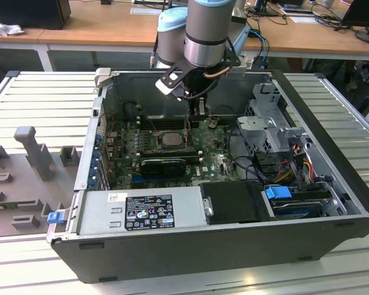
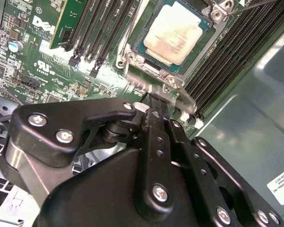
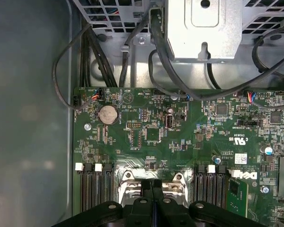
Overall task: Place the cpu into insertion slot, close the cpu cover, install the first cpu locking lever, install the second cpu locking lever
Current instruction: 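Close the cpu cover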
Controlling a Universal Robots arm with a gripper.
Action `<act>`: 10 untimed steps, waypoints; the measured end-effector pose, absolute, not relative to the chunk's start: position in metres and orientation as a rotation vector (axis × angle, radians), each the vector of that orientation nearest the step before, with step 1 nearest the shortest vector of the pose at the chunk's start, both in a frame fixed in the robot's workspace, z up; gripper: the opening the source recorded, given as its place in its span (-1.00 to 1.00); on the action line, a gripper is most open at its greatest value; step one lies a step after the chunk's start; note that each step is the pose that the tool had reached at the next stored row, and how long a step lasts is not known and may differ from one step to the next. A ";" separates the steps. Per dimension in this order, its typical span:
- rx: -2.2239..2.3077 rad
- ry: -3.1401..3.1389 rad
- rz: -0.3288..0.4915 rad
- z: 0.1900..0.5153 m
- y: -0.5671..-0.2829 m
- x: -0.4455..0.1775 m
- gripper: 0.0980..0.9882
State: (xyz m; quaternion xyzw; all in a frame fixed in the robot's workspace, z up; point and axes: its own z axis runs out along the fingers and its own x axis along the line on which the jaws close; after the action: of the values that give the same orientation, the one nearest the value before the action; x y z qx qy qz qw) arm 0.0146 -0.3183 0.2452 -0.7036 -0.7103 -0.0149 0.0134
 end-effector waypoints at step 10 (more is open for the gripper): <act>-2.195 -2.216 -0.053 0.244 -0.318 0.002 -0.98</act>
State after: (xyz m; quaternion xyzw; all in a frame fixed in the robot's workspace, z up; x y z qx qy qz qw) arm 0.0017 -0.3182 0.2440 -0.7036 -0.7103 -0.0171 0.0113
